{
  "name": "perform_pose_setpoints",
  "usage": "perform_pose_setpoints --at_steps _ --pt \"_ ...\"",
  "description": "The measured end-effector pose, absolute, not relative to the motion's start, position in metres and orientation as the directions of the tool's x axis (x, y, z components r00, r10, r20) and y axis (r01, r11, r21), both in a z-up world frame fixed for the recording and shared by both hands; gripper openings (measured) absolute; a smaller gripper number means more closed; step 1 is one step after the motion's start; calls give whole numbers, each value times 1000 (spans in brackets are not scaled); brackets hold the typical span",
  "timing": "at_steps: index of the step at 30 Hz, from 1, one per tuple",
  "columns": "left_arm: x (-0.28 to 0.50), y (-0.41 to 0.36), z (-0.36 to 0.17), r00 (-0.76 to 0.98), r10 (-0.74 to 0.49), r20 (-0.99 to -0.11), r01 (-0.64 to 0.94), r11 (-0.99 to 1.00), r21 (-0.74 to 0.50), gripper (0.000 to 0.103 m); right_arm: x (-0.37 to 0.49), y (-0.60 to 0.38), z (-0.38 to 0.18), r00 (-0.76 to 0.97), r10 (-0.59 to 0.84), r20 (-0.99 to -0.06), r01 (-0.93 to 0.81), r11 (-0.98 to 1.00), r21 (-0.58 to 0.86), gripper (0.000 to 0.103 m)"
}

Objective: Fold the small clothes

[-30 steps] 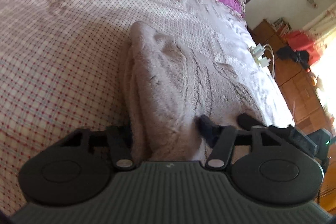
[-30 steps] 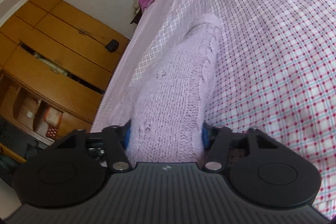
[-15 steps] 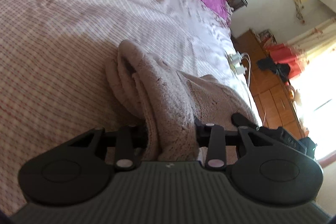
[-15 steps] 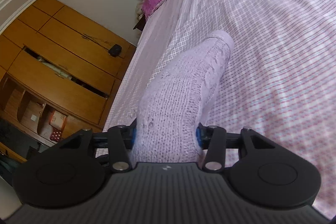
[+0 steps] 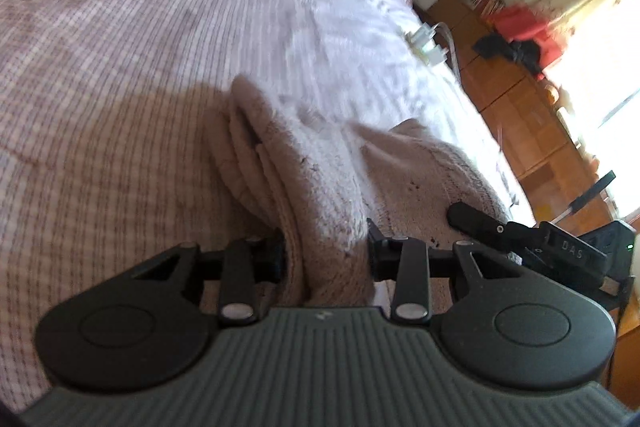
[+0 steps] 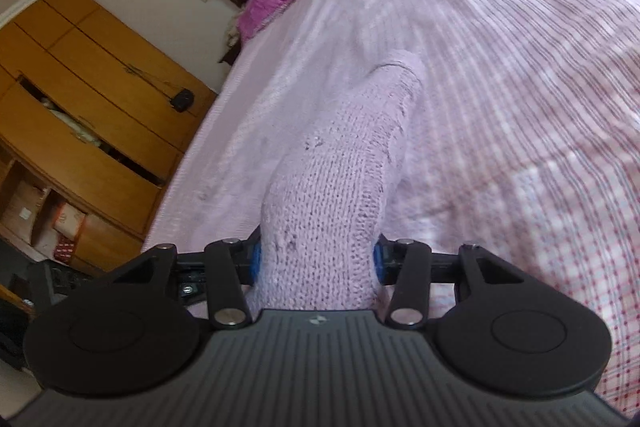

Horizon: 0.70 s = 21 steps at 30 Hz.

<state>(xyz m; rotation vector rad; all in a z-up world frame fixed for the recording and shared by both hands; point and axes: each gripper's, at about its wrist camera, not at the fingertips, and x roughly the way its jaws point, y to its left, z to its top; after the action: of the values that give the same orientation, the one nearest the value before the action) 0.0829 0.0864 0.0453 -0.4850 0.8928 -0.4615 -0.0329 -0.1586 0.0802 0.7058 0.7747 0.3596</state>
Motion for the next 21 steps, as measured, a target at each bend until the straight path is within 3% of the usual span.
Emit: perform_pose_setpoints --at_steps 7,10,21 --pt "71 85 26 561 -503 -657 185 850 -493 44 -37 -162 44 679 518 -520 -9 714 700 63" --pt "63 86 28 568 -491 -660 188 858 -477 44 -48 -160 53 697 492 -522 -5 731 682 68" --pt "16 82 55 651 -351 -673 172 932 -320 49 -116 -148 84 768 386 -511 -56 836 546 74"
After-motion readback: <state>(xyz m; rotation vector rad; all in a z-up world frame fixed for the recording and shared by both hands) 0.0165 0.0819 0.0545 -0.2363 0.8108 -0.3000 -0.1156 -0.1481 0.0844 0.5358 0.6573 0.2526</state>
